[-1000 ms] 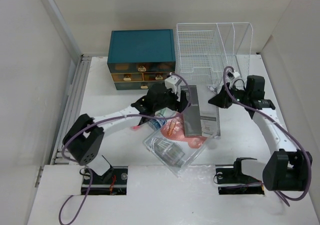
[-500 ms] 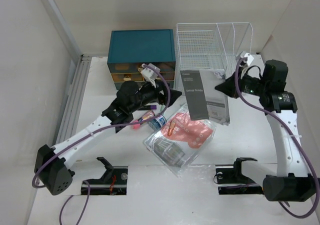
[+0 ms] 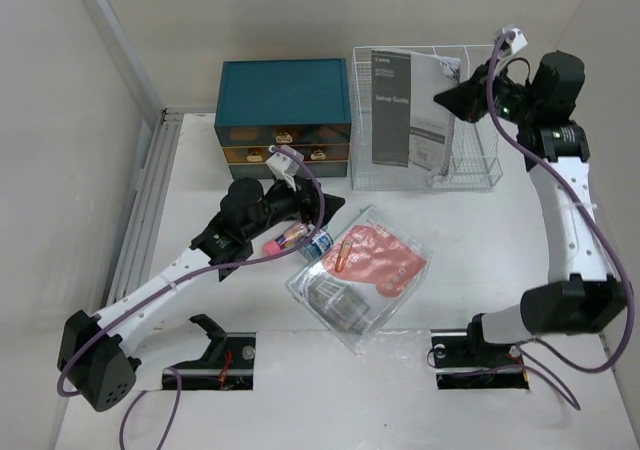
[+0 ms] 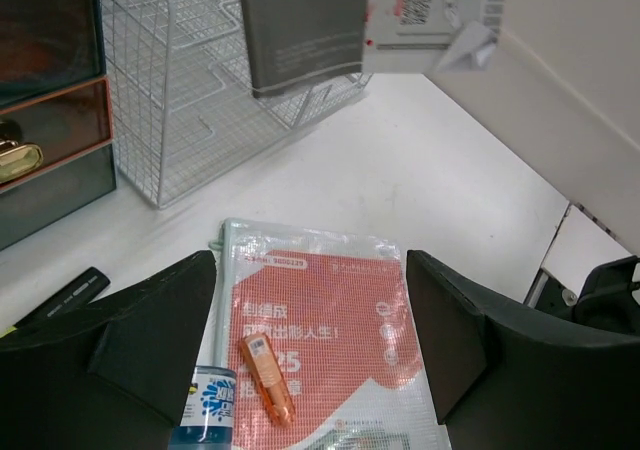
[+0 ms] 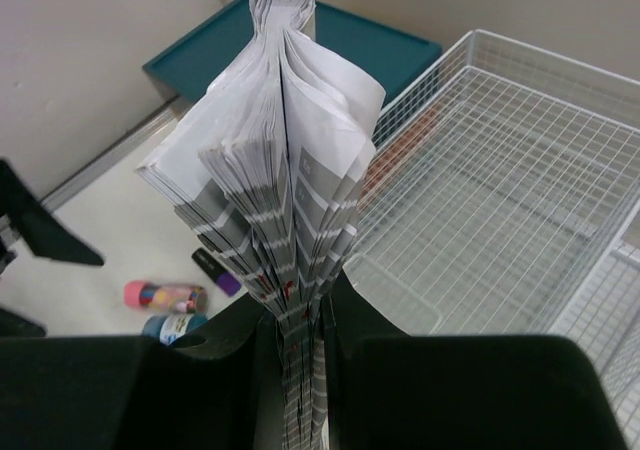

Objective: Organize the desk

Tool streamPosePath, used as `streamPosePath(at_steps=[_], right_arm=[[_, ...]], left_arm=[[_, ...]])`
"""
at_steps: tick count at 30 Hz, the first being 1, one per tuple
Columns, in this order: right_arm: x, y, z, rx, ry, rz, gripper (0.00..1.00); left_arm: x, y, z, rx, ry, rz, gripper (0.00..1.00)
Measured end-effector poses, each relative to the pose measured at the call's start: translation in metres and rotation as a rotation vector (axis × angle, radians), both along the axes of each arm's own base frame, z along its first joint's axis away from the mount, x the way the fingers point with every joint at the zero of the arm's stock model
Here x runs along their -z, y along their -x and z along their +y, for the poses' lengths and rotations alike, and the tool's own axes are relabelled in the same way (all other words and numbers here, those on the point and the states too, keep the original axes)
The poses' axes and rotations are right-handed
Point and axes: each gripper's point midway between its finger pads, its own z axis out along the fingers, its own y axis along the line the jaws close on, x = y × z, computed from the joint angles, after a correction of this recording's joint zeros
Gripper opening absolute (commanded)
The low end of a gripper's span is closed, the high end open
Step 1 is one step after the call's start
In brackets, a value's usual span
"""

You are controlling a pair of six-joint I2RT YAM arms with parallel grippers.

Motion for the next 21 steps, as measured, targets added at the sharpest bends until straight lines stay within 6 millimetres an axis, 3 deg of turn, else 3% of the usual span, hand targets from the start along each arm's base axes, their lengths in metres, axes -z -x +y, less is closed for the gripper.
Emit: streamPosePath(at_steps=[8,21], right_arm=[[0.012,-0.075,-0.002,0.008,-0.058,0.077,0.0],[0.038,-0.139,-0.003,-0.009,-0.086,0.14,0.0]], left_arm=[[-0.008,0.003,0.004,-0.002,0.009,-0.025,0.75],[-0.008,0.003,0.004,-0.004,0.008,-0.027,0.75]])
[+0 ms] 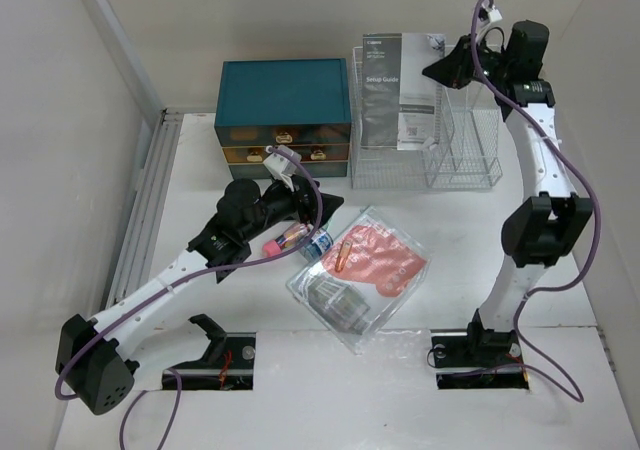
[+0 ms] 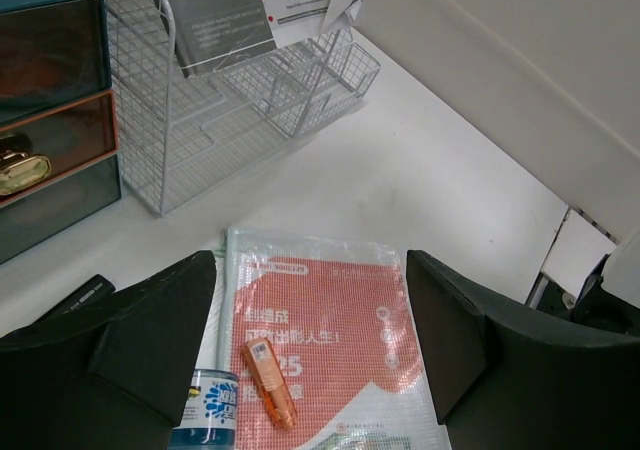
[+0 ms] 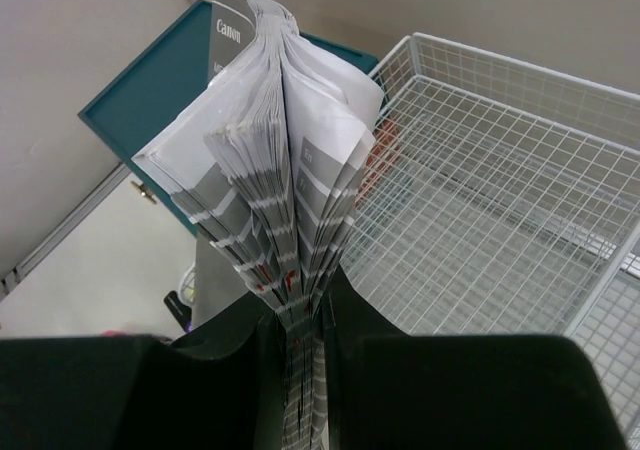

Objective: Organize the desk

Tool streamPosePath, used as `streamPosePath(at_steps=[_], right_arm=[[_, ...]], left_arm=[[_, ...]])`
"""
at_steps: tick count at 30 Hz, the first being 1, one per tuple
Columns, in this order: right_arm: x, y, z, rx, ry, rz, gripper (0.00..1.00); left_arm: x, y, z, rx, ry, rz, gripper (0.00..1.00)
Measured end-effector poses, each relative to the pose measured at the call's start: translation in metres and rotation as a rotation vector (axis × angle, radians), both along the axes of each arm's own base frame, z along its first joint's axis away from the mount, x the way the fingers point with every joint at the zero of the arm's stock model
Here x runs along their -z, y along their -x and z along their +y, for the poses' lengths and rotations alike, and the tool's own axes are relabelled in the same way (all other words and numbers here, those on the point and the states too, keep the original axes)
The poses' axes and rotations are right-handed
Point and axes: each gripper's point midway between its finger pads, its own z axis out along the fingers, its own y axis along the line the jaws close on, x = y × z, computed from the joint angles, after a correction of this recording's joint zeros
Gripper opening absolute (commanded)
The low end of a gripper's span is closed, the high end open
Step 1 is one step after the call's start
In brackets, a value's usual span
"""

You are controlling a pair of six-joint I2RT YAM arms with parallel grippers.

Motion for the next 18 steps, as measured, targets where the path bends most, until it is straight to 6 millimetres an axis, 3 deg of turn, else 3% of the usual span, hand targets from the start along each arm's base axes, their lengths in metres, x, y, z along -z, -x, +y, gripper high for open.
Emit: streamPosePath(at_steps=[7,18], right_arm=[[0.016,-0.025,-0.005,0.022,0.001,0.02,0.0],[0.023,-0.06,-0.013,0.073,0.012,-0.005,0.0]], left_arm=[[0.0,-0.001,0.001,-0.006,0.0,0.0,0.75],[0.005,0.0,0.001,-0.006,-0.008,0.009,0.75]])
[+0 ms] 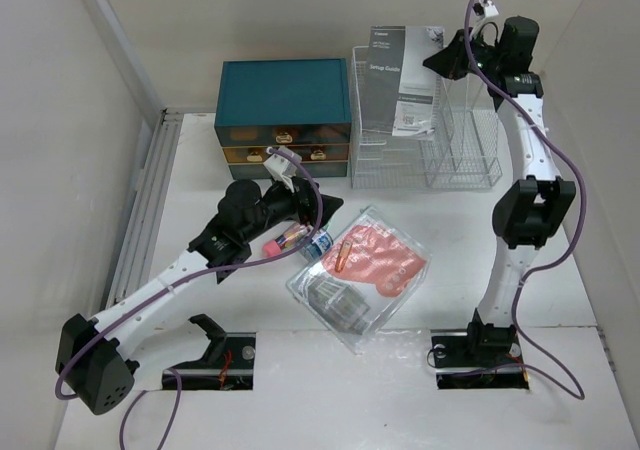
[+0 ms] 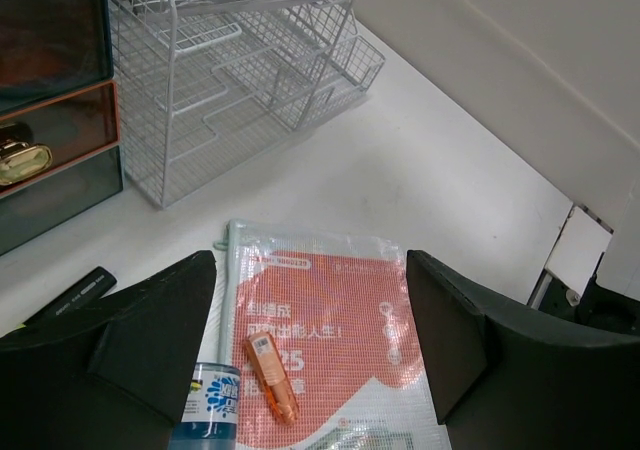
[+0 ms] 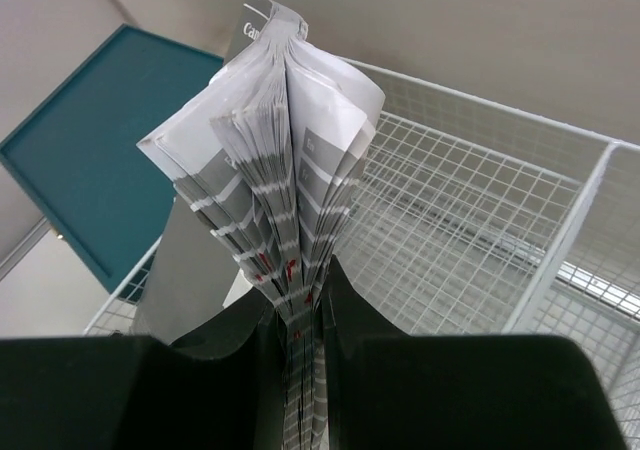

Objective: Organize the desk

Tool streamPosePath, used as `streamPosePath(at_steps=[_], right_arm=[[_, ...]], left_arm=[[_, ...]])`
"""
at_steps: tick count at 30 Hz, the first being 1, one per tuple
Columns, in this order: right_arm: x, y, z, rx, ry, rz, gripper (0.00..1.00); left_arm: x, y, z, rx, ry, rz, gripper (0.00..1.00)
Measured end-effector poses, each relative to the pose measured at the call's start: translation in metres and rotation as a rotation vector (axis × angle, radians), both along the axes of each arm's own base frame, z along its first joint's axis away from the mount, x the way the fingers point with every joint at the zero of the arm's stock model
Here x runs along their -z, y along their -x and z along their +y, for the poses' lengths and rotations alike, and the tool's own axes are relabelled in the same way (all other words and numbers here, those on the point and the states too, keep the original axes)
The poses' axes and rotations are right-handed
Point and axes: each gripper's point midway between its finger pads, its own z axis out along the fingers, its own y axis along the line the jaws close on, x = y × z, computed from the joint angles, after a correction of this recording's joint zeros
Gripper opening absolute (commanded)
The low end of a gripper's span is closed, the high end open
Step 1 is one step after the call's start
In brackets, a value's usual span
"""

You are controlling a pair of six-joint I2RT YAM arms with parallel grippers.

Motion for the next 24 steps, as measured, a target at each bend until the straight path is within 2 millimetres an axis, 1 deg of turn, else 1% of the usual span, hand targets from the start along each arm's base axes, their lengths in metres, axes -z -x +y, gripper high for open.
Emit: streamPosePath(at_steps=[4,6,7,8,10,11,12,15,16,19,24], right_arm=[[0.007,-0.008,-0.004,0.02,0.003,0.008,0.05],[0.011,-0.011,-0.005,0.023,0.003,0.014,0.16],[0.013,-0.013,-0.005,0.024,0.004,0.016,0.23],[0.017,-0.015,-0.006,0.027,0.006,0.02,0.36],[0.02,-0.02,-0.008,0.04,0.009,0.014,0.5],[0.02,-0.022,-0.008,0.046,0.011,0.008,0.58],[0.02,-0.024,-0.009,0.052,0.013,0.0,0.71],[0.014,-0.025,-0.008,0.048,0.018,-0.027,0.97],[0.011,-0.026,-0.007,0.047,0.018,-0.037,1.0],[0.003,-0.026,-0.006,0.044,0.026,-0.072,1.0],[0.003,-0.029,-0.007,0.058,0.052,-0.092,1.0]], left_arm=[[0.001,0.0,0.0,0.0,-0.002,0.002,0.75],[0.001,0.0,0.0,0.0,-0.002,0.002,0.76],[0.001,0.0,0.0,0.0,-0.002,0.002,0.76],[0.001,0.0,0.0,0.0,-0.002,0.002,0.76],[0.001,0.0,0.0,0.0,-0.002,0.002,0.76],[0.001,0.0,0.0,0.0,-0.002,0.002,0.76],[0.001,0.0,0.0,0.0,-0.002,0.002,0.76],[0.001,0.0,0.0,0.0,-0.002,0.002,0.76],[0.001,0.0,0.0,0.0,-0.002,0.002,0.76],[0.002,0.0,0.0,0.0,-0.003,0.003,0.76],[0.002,0.0,0.0,0.0,-0.004,0.005,0.76]])
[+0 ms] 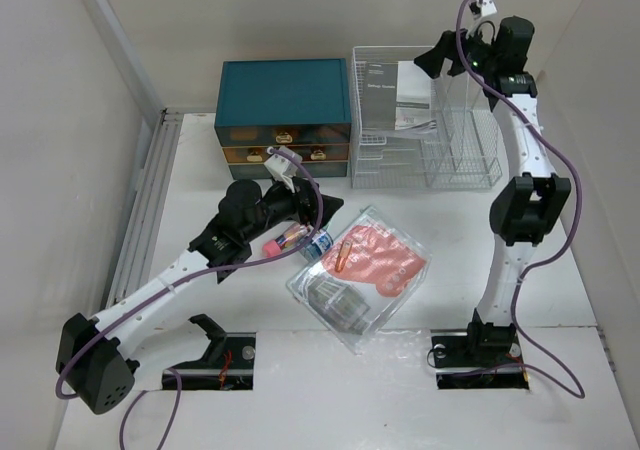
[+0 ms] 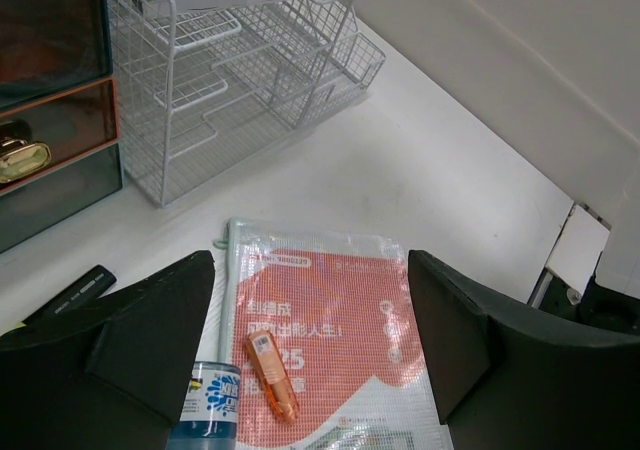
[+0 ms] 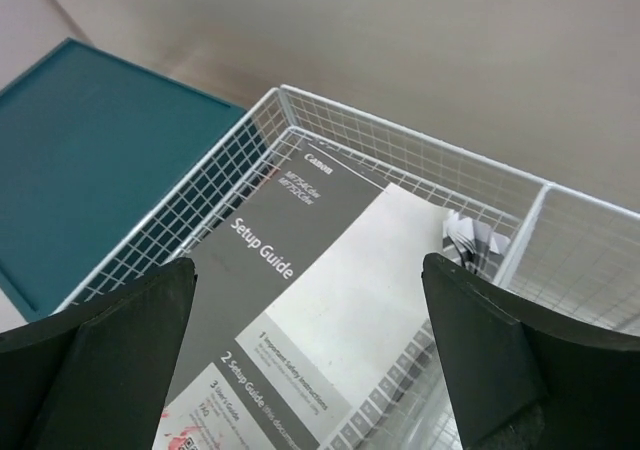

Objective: Organize the desk

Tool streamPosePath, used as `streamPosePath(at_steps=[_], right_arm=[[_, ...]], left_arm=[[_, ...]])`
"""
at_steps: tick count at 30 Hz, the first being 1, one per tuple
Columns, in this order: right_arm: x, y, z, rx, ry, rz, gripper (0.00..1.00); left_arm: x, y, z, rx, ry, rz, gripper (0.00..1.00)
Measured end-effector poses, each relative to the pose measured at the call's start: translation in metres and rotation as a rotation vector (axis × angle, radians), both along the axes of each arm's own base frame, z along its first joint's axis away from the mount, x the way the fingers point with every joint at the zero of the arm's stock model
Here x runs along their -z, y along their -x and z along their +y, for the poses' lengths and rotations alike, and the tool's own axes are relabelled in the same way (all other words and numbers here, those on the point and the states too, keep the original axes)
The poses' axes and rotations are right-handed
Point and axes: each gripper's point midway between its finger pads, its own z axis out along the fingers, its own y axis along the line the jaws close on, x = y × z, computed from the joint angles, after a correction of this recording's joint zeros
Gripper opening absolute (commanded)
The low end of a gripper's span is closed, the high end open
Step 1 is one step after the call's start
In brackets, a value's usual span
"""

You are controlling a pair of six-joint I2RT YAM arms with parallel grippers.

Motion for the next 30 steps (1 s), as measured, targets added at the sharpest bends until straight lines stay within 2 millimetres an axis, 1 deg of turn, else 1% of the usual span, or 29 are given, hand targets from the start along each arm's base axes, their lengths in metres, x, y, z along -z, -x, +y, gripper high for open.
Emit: streamPosePath(at_steps=[1,3,4,5,6,7,8,9,10,11,12,13,14,15,16,17,18,19,21,22,23,25,26,27,28,30], right_arm=[[0.0,0.001,-0.001,0.006,0.007,-0.002,1.0],[0.004,0.008,-0.004,0.023,0.033,0.004,0.93],[0.004,0.014,-0.006,0.03,0.05,0.0,0.88],[0.004,0.025,-0.007,0.034,0.07,-0.001,0.82],[0.004,0.039,-0.008,0.035,0.091,0.003,0.62],[0.001,0.056,-0.009,0.033,0.116,-0.003,0.5],[-0.004,0.074,-0.009,0.033,0.143,-0.023,0.42],[-0.008,0.099,-0.007,0.027,0.168,-0.037,0.31],[-0.014,0.123,-0.005,0.018,0.191,-0.057,0.31],[-0.019,0.15,-0.001,0.002,0.209,-0.092,0.37],[-0.023,0.182,0.004,-0.019,0.232,-0.133,0.55],[-0.022,0.214,0.01,-0.053,0.244,-0.163,0.9],[-0.022,0.245,0.017,-0.093,0.25,-0.196,1.0],[-0.017,0.27,0.023,-0.138,0.262,-0.232,1.0],[-0.012,0.295,0.031,-0.199,0.267,-0.257,1.0],[-0.004,0.314,0.039,-0.263,0.261,-0.264,1.0],[0.005,0.325,0.045,-0.319,0.253,-0.259,1.0],[0.022,0.333,0.051,-0.377,0.236,-0.23,1.0],[0.072,0.342,0.063,-0.472,0.189,-0.092,1.0],[0.1,0.345,0.067,-0.5,0.168,-0.002,1.0],[0.131,0.348,0.071,-0.518,0.151,0.107,1.0],[0.171,0.356,0.075,-0.528,0.135,0.247,1.0],[0.187,0.363,0.076,-0.528,0.125,0.308,1.0],[0.199,0.369,0.076,-0.52,0.117,0.353,1.0],[0.206,0.372,0.076,-0.508,0.111,0.383,1.0],[0.214,0.368,0.074,-0.457,0.106,0.417,1.0]], left_arm=[[0.0,0.0,0.0,0.0,0.0,0.0,0.76],[0.0,0.0,0.0,0.002,0.0,0.0,0.76],[0.0,0.001,0.0,0.004,0.0,0.001,0.76],[0.001,0.001,-0.001,0.006,0.0,0.002,0.76],[0.002,0.001,-0.001,0.008,-0.003,0.004,0.76],[0.004,0.0,-0.002,0.012,-0.009,0.007,0.75],[0.008,0.0,-0.003,0.017,-0.018,0.012,0.73],[0.013,-0.001,-0.004,0.021,-0.033,0.019,0.71],[0.02,-0.002,-0.005,0.026,-0.053,0.03,0.7],[0.029,-0.002,-0.006,0.033,-0.077,0.046,0.65],[0.037,-0.001,-0.008,0.044,-0.1,0.063,0.61],[0.046,0.001,-0.01,0.06,-0.127,0.078,0.56],[0.057,0.004,-0.013,0.079,-0.157,0.097,0.5],[0.066,0.008,-0.016,0.103,-0.183,0.114,0.46],[0.075,0.013,-0.019,0.134,-0.209,0.129,0.39],[0.082,0.019,-0.022,0.163,-0.229,0.142,0.37],[0.089,0.026,-0.025,0.197,-0.254,0.151,0.37],[0.096,0.032,-0.028,0.229,-0.274,0.159,0.37],[0.106,0.044,-0.034,0.282,-0.306,0.171,0.36],[0.111,0.051,-0.037,0.309,-0.323,0.172,0.36],[0.116,0.056,-0.039,0.331,-0.339,0.176,0.36],[0.126,0.064,-0.043,0.367,-0.372,0.185,0.39],[0.133,0.067,-0.045,0.384,-0.39,0.192,0.4],[0.139,0.071,-0.046,0.4,-0.407,0.202,0.4],[0.146,0.073,-0.046,0.413,-0.424,0.216,0.4],[0.159,0.076,-0.046,0.433,-0.454,0.243,0.4]])
